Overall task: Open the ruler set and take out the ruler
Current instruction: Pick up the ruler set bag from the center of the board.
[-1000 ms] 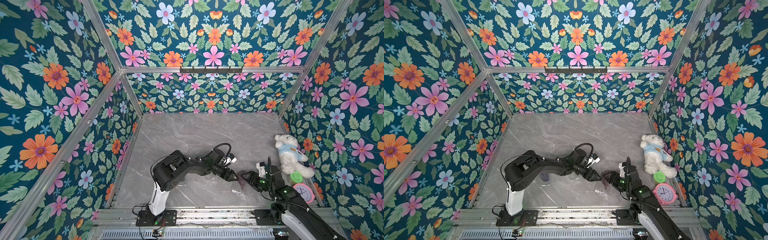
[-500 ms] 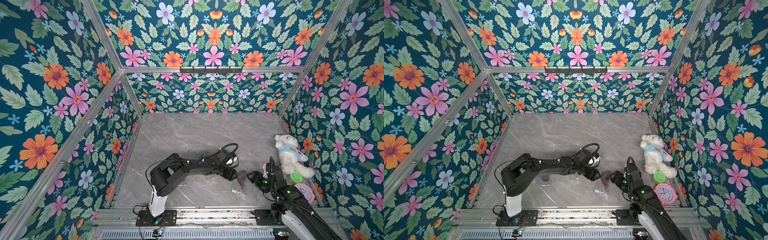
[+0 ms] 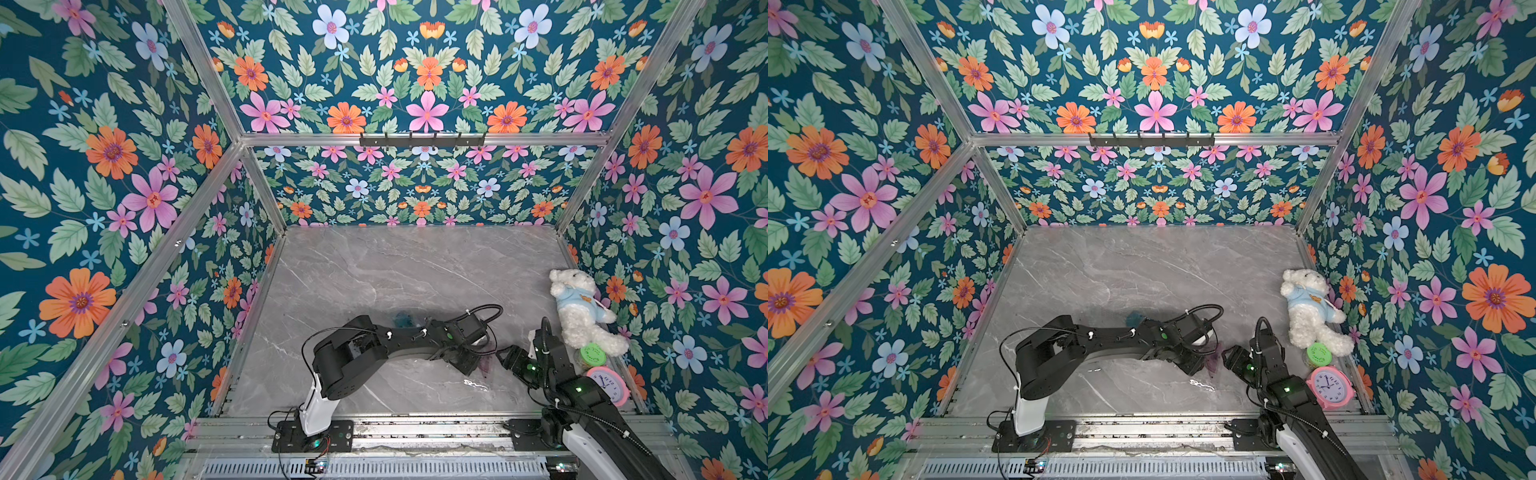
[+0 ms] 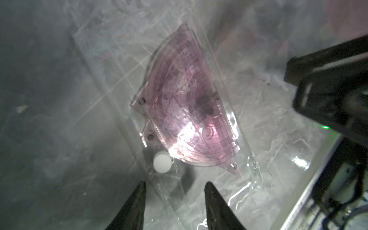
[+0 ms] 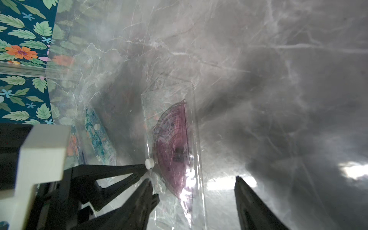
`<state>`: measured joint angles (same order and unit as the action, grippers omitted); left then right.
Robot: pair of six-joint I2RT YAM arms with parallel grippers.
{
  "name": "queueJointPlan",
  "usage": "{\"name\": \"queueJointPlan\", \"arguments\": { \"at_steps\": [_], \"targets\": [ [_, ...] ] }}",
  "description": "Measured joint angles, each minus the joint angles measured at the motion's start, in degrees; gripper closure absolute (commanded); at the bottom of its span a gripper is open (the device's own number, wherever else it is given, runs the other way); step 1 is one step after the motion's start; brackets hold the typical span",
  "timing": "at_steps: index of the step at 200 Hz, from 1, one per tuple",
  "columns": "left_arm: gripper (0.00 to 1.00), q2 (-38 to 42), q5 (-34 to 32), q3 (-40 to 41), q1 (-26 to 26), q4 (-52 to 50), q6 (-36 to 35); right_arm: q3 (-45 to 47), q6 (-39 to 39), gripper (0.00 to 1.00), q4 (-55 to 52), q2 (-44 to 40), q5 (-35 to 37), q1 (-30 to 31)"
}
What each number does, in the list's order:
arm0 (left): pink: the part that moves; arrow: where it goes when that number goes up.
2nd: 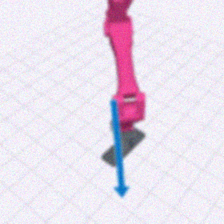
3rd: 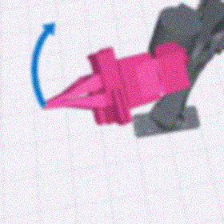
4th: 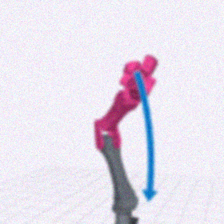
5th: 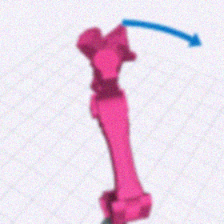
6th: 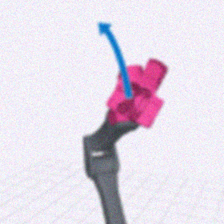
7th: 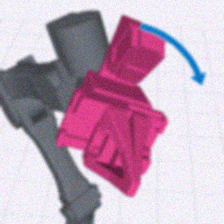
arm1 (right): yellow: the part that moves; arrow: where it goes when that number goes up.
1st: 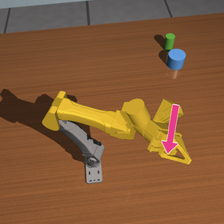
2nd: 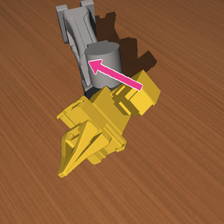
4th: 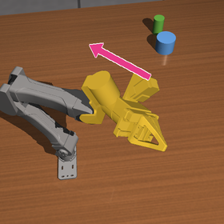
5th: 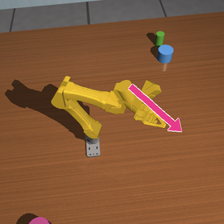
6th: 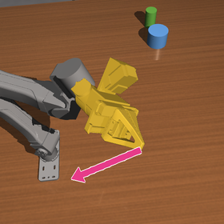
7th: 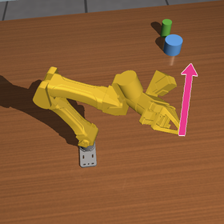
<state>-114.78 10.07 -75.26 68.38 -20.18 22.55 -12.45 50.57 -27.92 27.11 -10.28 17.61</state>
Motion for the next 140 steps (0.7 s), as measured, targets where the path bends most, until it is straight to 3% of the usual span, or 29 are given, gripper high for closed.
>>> {"name": "queueJointPlan", "arguments": {
  "at_steps": [44, 109, 140],
  "targets": [
    [0.65, -3.13, -5.75, -5.90, 1.92, -8.11, 0.02, 0.39, 0.02, 0.33, -2.10, -3.78, 0.39, 0.00],
    [0.97, -4.90, -11.85, -8.33, 2.99, -13.03, 1.07, 0.48, 0.00, 0.33, -2.21, -2.89, 0.39, 0.02],
    [1.00, -4.57, -12.59, -8.07, 3.08, -13.07, 1.53, 0.48, 0.00, 0.33, -2.16, -2.49, 0.39, 0.02]
  ]
}}
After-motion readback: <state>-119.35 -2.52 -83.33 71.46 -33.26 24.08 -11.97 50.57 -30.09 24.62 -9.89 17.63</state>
